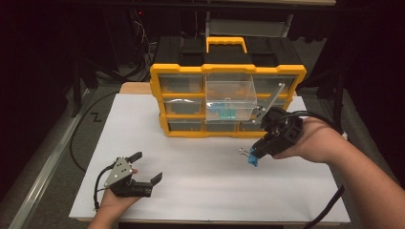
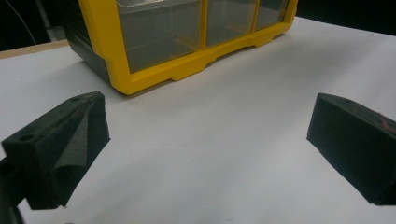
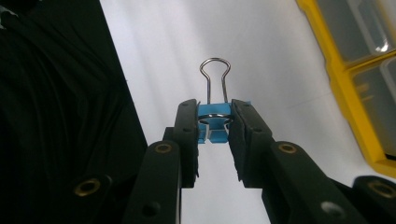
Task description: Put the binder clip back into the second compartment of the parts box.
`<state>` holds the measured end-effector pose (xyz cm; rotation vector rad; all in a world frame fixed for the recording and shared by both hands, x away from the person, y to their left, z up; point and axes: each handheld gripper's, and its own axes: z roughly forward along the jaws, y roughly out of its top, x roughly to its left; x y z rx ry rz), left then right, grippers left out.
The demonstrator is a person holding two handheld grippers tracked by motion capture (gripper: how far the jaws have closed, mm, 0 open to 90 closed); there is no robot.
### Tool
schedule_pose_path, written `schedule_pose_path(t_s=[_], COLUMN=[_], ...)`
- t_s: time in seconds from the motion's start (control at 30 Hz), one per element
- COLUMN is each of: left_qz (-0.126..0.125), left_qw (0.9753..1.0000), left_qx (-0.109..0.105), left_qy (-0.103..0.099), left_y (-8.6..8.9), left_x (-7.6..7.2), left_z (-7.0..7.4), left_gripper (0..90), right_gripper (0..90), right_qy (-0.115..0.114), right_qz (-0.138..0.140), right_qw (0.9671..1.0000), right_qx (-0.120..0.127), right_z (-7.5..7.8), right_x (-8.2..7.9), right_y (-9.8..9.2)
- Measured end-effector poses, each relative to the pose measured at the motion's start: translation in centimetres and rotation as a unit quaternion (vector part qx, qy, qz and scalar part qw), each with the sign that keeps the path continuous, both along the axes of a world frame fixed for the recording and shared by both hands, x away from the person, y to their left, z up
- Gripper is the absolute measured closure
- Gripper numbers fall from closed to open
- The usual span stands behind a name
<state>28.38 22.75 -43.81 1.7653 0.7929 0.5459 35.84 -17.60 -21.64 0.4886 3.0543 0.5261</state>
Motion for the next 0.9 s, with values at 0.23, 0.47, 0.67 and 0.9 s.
schedule_pose_path(t_s=[0.23, 0.47, 0.67, 0.9], left_qz=[0.002, -0.001, 0.001, -0.001], left_qw=[1.0000, 1.0000, 1.0000, 1.0000], left_qx=[-0.004, 0.002, 0.001, 0.003], left_qy=[-0.001, 0.000, 0.000, -0.001], left_y=[0.1, 0.1, 0.1, 0.0], left_x=[0.0, 0.1, 0.1, 0.1], left_z=[0.0, 0.0, 0.0, -0.1], left_gripper=[0.2, 0.3, 0.3, 0.3], right_gripper=[74.6, 74.6, 74.6, 74.6], right_qy=[-0.008, -0.007, -0.011, -0.017], right_qz=[-0.003, -0.003, -0.006, 0.000], right_qw=[1.0000, 1.0000, 0.9999, 0.9998], right_qx=[-0.002, -0.001, -0.003, 0.007], right_z=[2.7, 5.0, 7.1, 9.8], right_x=[0.2, 0.4, 0.6, 0.6], right_y=[0.2, 0.1, 0.1, 0.2])
